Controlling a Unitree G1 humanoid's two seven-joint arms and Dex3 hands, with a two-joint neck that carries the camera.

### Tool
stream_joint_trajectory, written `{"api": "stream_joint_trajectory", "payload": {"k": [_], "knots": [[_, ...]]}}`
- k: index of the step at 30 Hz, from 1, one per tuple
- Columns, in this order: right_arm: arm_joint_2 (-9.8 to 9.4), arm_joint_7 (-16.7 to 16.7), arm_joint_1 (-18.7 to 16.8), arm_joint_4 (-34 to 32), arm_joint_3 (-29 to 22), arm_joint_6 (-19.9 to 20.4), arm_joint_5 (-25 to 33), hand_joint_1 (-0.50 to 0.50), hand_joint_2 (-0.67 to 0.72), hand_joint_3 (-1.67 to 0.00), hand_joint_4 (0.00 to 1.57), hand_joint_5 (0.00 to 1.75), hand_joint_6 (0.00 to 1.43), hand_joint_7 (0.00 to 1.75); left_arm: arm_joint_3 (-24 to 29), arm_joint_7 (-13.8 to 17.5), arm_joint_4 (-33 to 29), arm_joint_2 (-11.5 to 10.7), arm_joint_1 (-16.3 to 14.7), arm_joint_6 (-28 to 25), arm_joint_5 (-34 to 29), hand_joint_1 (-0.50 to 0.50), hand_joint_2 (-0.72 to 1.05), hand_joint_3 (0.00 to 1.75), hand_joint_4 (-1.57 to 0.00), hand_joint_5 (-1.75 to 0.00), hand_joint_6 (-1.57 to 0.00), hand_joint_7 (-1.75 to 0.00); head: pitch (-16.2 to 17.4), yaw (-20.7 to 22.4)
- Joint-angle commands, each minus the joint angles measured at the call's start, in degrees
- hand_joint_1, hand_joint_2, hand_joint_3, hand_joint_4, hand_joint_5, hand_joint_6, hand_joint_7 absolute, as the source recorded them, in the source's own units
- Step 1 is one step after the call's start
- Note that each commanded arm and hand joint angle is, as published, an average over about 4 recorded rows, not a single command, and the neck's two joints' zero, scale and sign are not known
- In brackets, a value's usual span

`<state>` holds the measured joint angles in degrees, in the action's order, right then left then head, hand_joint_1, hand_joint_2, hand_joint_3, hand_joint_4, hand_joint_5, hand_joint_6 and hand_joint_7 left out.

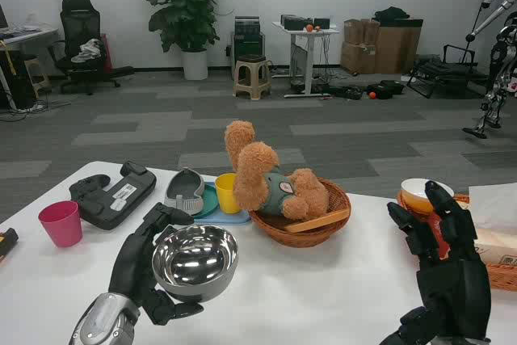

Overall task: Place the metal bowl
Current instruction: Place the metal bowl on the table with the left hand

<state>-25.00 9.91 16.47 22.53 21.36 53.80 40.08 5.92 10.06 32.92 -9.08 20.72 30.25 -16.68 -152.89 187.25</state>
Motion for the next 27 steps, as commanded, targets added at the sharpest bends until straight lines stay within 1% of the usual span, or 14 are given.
{"api": "stream_joint_trajectory", "payload": {"k": [1,3,19,21,27], "knots": [[0.74,0.02,-0.68,1.06,0.03,0.60,0.44,0.17,0.66,-0.16,0.46,0.58,0.00,0.56,-0.59,0.05,0.56,0.55,-0.41,0.87,-0.63,-0.43,0.87,1.31,-1.50,-1.75,-0.37,-1.61,3.47,1.49],[0.74,0.02,-0.69,1.14,0.09,0.60,0.44,0.17,0.66,-0.16,0.46,0.58,0.00,0.56,-0.60,0.05,0.56,0.55,-0.41,0.85,-0.63,-0.43,0.87,1.31,-1.50,-1.75,-0.37,-1.61,2.37,0.92],[0.74,0.02,-0.21,1.86,0.18,0.60,0.52,0.17,0.66,-0.16,0.45,0.58,0.00,0.56,-0.45,0.03,0.91,0.64,-0.08,0.82,-0.48,-0.43,0.87,1.31,-1.50,-1.75,-0.37,-1.61,1.93,1.15],[0.74,0.02,-0.21,1.95,0.18,0.60,0.52,0.17,0.66,-0.16,0.46,0.58,0.00,0.56,-0.23,-0.06,1.66,0.64,0.18,0.82,-0.22,-0.43,0.87,1.31,-1.50,-1.75,-0.37,-1.61,2.13,1.22],[0.66,0.02,-0.21,1.73,0.35,0.60,0.52,0.17,0.66,-0.16,0.44,0.58,0.00,0.56,-0.03,-0.12,7.07,0.60,2.18,3.02,0.16,-0.43,0.87,1.31,-1.46,-1.75,-0.37,-1.61,2.69,1.33]]}}
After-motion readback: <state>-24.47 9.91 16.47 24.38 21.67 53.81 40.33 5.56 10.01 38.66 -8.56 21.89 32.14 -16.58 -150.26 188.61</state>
